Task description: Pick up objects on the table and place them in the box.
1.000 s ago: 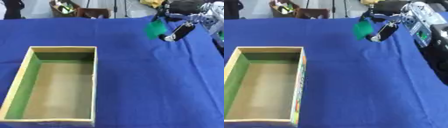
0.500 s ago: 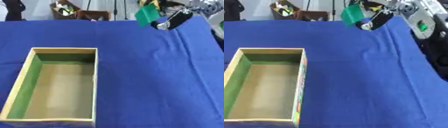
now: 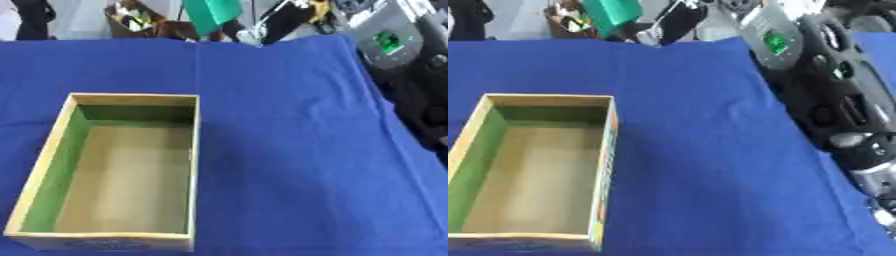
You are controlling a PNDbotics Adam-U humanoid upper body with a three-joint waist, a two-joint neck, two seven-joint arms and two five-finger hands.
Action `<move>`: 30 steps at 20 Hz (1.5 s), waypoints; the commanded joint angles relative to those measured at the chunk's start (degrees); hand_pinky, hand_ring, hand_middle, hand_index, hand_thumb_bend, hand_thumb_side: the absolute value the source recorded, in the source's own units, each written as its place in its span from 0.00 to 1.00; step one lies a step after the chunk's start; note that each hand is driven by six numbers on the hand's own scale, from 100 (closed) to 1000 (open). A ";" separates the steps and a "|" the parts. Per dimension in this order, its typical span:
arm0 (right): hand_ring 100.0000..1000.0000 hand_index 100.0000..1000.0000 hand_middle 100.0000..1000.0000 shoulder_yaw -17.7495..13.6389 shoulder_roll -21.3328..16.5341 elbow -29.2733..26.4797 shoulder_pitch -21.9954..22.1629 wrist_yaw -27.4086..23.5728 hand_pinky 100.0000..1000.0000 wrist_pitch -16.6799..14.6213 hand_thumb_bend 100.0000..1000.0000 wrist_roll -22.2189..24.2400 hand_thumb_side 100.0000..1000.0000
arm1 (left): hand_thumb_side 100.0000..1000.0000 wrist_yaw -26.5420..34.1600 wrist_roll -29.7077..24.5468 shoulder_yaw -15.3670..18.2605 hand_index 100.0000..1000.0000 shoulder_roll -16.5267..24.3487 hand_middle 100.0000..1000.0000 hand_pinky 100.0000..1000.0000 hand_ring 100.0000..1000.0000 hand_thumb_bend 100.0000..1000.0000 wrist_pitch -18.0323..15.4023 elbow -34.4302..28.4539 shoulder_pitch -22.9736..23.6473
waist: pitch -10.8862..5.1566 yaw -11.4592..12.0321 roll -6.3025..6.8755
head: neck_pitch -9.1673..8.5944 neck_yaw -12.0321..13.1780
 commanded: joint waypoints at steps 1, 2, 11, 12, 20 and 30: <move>0.41 0.00 0.00 0.39 3.15 -1.41 -2.03 0.87 0.44 1.35 0.00 -0.16 0.15 | 0.88 0.58 -0.39 -0.49 0.45 0.86 0.37 0.00 0.30 0.00 -0.08 -1.07 -0.41 | -1.60 0.37 0.03 | 0.38 -0.62; 0.40 0.00 0.00 0.64 4.45 -1.50 -2.09 1.11 0.44 1.61 0.00 -0.18 0.15 | 0.88 0.63 -0.48 -0.56 0.45 0.80 0.37 0.00 0.30 0.00 -0.05 -1.07 -0.43 | -1.59 0.56 -0.01 | 0.40 -0.80; 0.39 0.00 0.00 3.82 13.97 -1.55 -0.75 2.05 0.45 2.21 0.00 1.30 0.14 | 0.88 1.01 -0.82 -0.97 0.44 0.35 0.37 0.00 0.30 0.00 0.05 -1.07 -0.87 | -1.15 1.48 -0.23 | 0.45 -1.48; 0.38 0.00 0.00 4.31 14.82 -1.39 -0.38 2.43 0.45 2.18 0.00 1.55 0.14 | 0.88 1.05 -0.89 -1.04 0.44 0.32 0.37 0.00 0.30 0.00 0.07 -1.07 -0.97 | -1.08 1.63 -0.30 | 0.42 -1.60; 0.37 0.00 0.00 7.35 19.14 2.38 1.85 7.01 0.46 1.62 0.00 1.63 0.15 | 0.88 1.38 -1.59 -1.60 0.44 0.10 0.37 0.00 0.30 0.00 0.21 -1.07 -1.54 | -0.67 3.19 -0.78 | 0.23 -2.60; 0.42 0.00 0.00 8.84 22.10 8.83 3.40 13.20 0.47 -0.41 0.00 3.70 0.19 | 0.88 1.56 -2.34 -2.04 0.44 -0.06 0.37 0.00 0.30 0.00 0.43 -1.07 -2.08 | -0.10 4.65 -1.52 | -0.08 -3.52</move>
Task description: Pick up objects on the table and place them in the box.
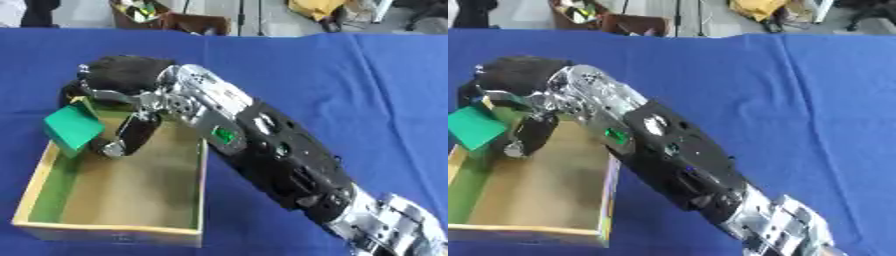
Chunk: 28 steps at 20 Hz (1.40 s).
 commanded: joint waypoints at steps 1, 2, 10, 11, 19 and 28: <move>0.42 0.01 0.01 -0.04 0.14 0.33 -0.85 2.27 0.47 -1.18 0.00 1.65 0.19 | 0.88 0.14 -0.28 -0.22 0.44 0.29 0.37 0.00 0.30 0.00 -0.07 -1.07 -0.65 | -0.96 0.07 0.34 | -0.43 -0.25; 0.44 0.03 0.04 -0.11 0.05 0.25 -0.89 2.82 0.48 -1.55 0.00 2.46 0.19 | 0.88 0.14 -0.25 -0.20 0.44 0.29 0.37 0.00 0.30 0.00 -0.06 -1.07 -0.66 | -0.95 0.03 0.33 | -0.39 -0.26; 0.63 0.52 0.49 -1.19 -0.68 -1.67 -1.42 6.07 0.60 -3.99 0.00 12.17 0.12 | 0.88 0.13 -0.29 -0.22 0.44 0.27 0.37 0.00 0.30 0.00 -0.02 -1.07 -0.55 | -0.96 -0.17 0.47 | -0.01 -0.49; 0.67 0.57 0.53 -1.42 -0.80 -2.03 -1.51 6.31 0.62 -4.12 0.00 12.95 0.11 | 0.88 0.11 -0.32 -0.22 0.44 0.26 0.37 0.00 0.30 0.00 -0.01 -1.07 -0.51 | -0.96 -0.23 0.49 | 0.05 -0.53; 0.86 0.89 0.76 -3.96 -1.97 -5.36 -2.58 4.81 0.73 -7.46 0.52 20.63 0.99 | 0.89 0.00 -0.46 -0.21 0.44 0.27 0.37 0.00 0.30 0.00 0.06 -1.07 -0.47 | -1.03 -0.64 0.50 | 0.21 -0.58; 0.86 0.91 0.76 -8.31 -5.06 -9.28 -2.64 2.15 0.75 -4.52 0.45 17.02 1.00 | 0.89 -0.08 -0.28 0.00 0.44 0.40 0.37 0.00 0.30 0.00 0.23 -1.07 -0.37 | -1.36 -1.13 0.73 | 0.12 -0.03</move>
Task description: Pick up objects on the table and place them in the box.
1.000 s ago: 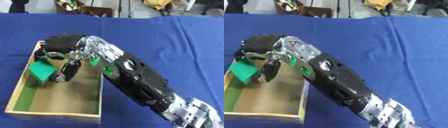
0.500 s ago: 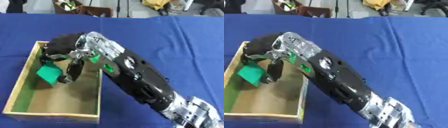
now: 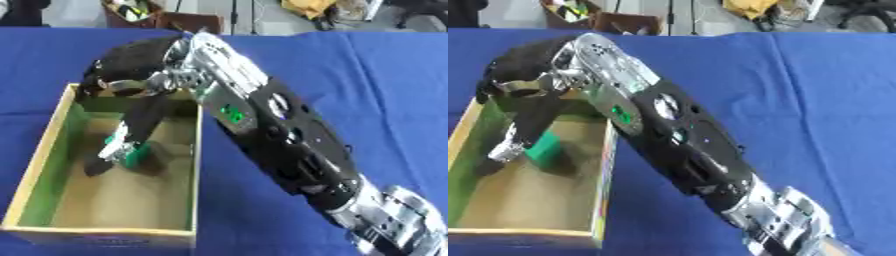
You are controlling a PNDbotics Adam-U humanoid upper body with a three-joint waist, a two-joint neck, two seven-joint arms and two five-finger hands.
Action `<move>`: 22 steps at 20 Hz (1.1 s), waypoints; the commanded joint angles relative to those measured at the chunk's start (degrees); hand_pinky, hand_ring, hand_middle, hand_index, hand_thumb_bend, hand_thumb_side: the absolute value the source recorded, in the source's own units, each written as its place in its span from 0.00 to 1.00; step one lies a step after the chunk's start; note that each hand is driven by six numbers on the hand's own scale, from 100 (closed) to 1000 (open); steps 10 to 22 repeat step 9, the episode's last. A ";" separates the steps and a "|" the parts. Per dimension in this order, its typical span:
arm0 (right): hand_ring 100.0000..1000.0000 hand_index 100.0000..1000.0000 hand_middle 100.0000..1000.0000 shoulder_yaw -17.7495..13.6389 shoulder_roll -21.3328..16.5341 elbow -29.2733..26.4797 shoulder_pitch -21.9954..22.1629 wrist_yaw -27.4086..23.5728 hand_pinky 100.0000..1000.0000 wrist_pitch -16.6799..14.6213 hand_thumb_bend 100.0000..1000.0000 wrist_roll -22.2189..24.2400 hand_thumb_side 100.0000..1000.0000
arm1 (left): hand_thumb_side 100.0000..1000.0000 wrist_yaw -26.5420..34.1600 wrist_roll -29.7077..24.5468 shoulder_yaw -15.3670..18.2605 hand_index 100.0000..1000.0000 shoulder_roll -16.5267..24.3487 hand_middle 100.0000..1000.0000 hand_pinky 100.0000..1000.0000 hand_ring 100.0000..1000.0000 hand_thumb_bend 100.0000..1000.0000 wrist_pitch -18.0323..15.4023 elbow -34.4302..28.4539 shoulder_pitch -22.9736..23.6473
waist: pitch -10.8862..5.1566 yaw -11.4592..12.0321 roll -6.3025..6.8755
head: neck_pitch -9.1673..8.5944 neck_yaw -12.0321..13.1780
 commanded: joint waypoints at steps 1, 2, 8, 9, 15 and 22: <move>0.84 0.90 0.75 -2.93 -2.78 -3.83 -1.35 -2.19 0.74 0.78 0.34 -3.08 1.00 | 0.89 -0.08 0.16 0.15 0.44 0.60 0.37 0.00 0.30 0.00 0.03 -1.07 -0.26 | -1.43 -0.13 0.39 | 0.02 0.41; 0.82 0.90 0.74 -4.00 -3.83 -5.27 -1.27 -2.49 0.73 2.01 0.25 -5.59 1.00 | 0.89 -0.09 0.24 0.20 0.44 0.62 0.37 0.00 0.30 0.00 0.02 -1.07 -0.27 | -1.44 -0.23 0.40 | 0.00 0.53; 0.65 0.82 0.59 -9.85 -9.53 -13.48 0.82 -11.38 0.69 18.09 0.00 -27.79 1.00 | 0.88 -0.18 0.61 0.45 0.44 0.55 0.37 0.00 0.30 0.00 -0.07 -1.07 -0.21 | -1.20 -0.60 0.78 | -0.19 1.51; 0.64 0.82 0.59 -10.47 -10.62 -15.04 1.25 -13.87 0.68 20.80 0.00 -31.79 1.00 | 0.88 -0.21 0.66 0.48 0.44 0.55 0.37 0.00 0.30 0.00 -0.11 -1.07 -0.19 | -1.14 -0.67 0.90 | -0.25 1.76; 0.64 0.82 0.59 -10.47 -10.62 -15.04 1.25 -13.87 0.68 20.80 0.00 -31.79 1.00 | 0.88 -0.21 0.66 0.48 0.44 0.55 0.37 0.00 0.30 0.00 -0.11 -1.07 -0.19 | -1.14 -0.67 0.90 | -0.25 1.76; 0.64 0.82 0.59 -10.47 -10.62 -15.04 1.25 -13.87 0.68 20.80 0.00 -31.79 1.00 | 0.88 -0.21 0.66 0.48 0.44 0.55 0.37 0.00 0.30 0.00 -0.11 -1.07 -0.19 | -1.14 -0.67 0.90 | -0.25 1.76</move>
